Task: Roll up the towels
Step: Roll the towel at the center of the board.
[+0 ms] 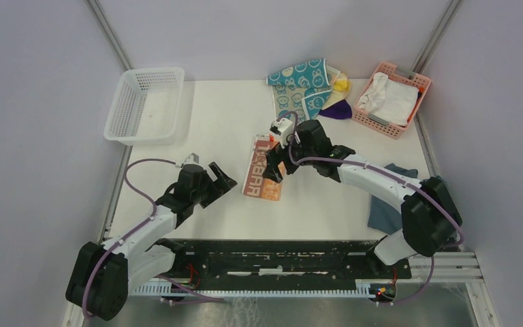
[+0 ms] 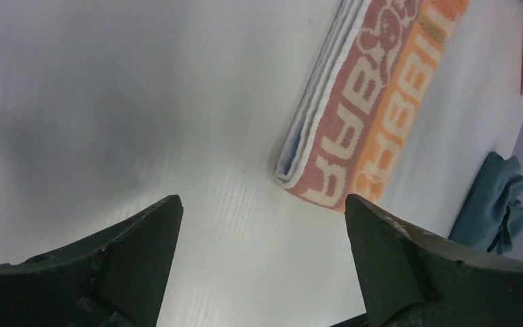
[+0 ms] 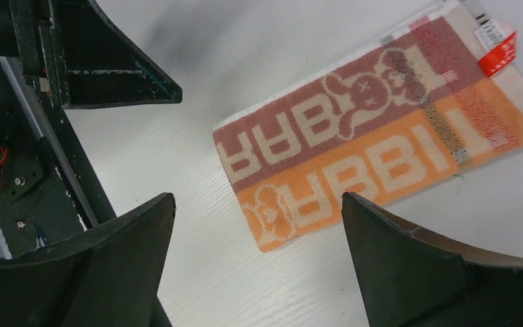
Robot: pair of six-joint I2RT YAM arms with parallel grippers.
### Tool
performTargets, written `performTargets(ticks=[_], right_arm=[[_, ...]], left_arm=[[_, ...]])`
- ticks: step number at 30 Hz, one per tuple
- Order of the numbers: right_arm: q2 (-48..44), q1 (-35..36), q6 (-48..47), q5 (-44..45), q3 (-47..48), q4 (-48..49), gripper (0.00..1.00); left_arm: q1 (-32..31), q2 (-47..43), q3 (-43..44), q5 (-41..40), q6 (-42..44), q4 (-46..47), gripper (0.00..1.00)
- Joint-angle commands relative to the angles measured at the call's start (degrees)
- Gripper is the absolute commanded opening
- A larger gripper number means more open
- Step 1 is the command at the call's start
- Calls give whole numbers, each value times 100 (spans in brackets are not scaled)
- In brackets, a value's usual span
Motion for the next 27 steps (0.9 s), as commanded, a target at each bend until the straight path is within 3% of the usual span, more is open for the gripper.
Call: performTargets(ticks=[1,7,19,27], right_arm=[[321,13,-205,-462,17,250,100],[572,280,-778,-56,9,-183,100],[1171,1058,-1570,1213,73,-490,77],[1513,1196,-1763,1346,159,-581,60]], left_arm=[[-308,256,15,-41,-617,726,95],[-621,654,-20,-325,-1055,932,93],[-890,1237,171,-524,-1410,1033,88],[-953,1424,233,-542,-1483,1086,87]])
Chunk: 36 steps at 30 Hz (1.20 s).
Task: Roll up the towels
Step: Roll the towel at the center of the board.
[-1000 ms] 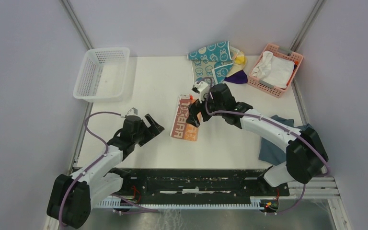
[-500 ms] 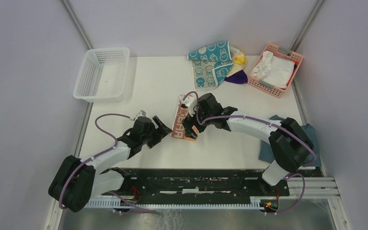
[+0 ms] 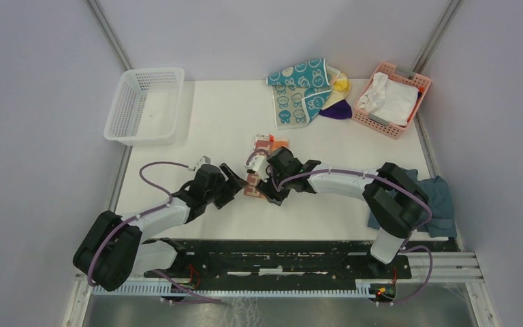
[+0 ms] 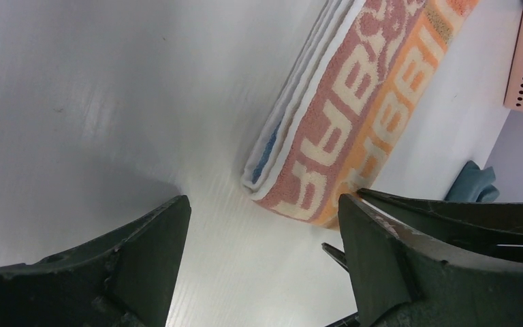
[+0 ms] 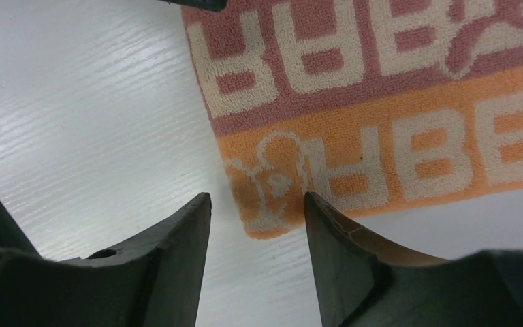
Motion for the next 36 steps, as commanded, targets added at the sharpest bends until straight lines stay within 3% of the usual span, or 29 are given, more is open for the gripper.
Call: performTargets(ticks=[1,4,12,25,36], right_arm=[[199,105,-220,195,193,17,58],[350,170,-242,266,144,-60,49],[775,324,-70,420,322,-240,47],[619,311,1373,-65,469,346,18],[525,254,1971,-299,408,574,17]], left_arm=[[-54,138,149,-180,-242,37,86],[-73,167,153,-176,-273,35,85],[-104,136,125,-192,-452,-118,84],[-108,382,295,-314,-1073,-448,77],[-103,491,465,-694,-1433,-834,60]])
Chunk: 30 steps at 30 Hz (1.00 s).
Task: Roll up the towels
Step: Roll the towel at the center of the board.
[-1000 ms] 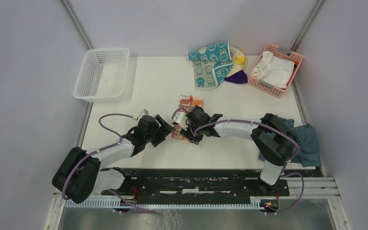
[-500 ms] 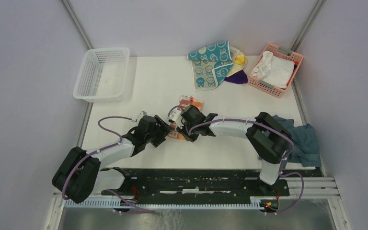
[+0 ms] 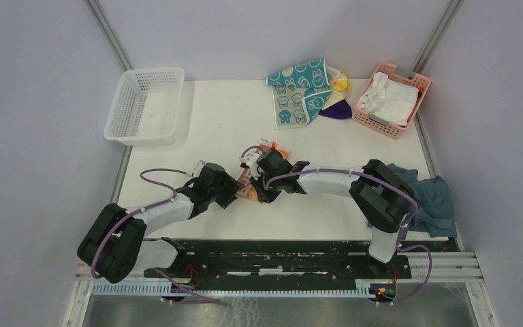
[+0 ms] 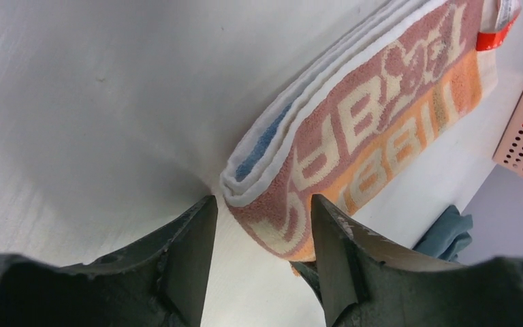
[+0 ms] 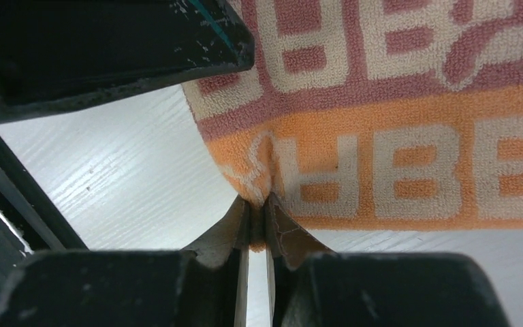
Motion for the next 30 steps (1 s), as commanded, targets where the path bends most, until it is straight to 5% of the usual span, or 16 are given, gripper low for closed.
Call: performTargets(ticks=[1,8,13,17,21,30], right_arm=[[-91,-30,334,-234,-38,357,17],[-132,-48,291,-381,-189,522,18],[-389,-48,47,-388,-382,723,22],[-618,-48,-216,-298,-417,908,36],[-711,-39,-506,-329,-268,1099,54],[-204,44,-696,-714,139,1338,57]], left_arm=[[-18,196,233,-433,-335,-380,59],[-11,547,574,-808,-276,-638,47],[-15,625,700,-960,-109,-713,23],[-17,599,786,-882,-77,-844,5],[-14,526,803,-798,-74,-915,3],[-11,542,852,-634,-128,-922,3]])
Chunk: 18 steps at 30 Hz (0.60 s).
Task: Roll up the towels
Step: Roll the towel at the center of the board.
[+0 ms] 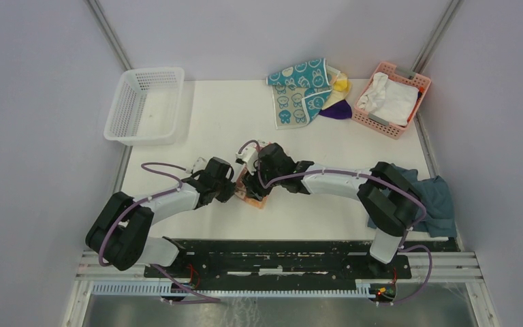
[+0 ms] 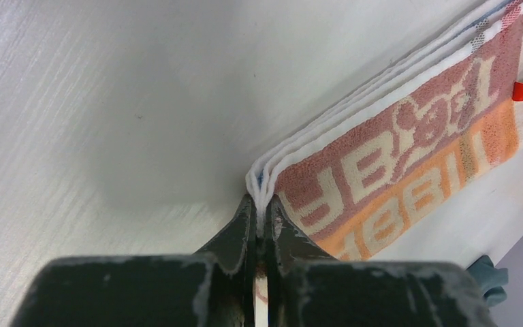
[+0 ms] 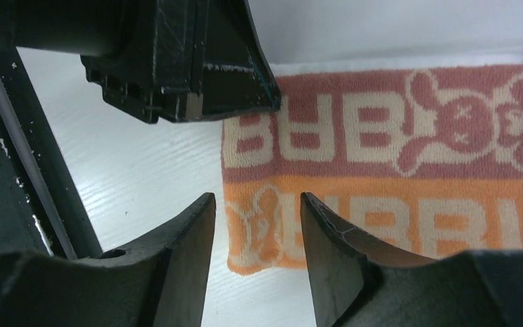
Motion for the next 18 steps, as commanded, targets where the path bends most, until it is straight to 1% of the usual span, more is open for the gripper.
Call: performTargets(ticks=[1,7,12,18], right_arm=[[248,91,-173,-256,304,398,57],[510,208,-259,-145,186,236,57],[368,267,-336,130,-125,67,57],[201,388,-374,527,-223,-288,57]], left_arm=[[-6,-53,174,-38,-20,-94,3],[-2,-173,195,-2,-114,-96,3],[35,-162,329,-16,-202,-269,3],[42,-98,413,97,-279,-300,3]])
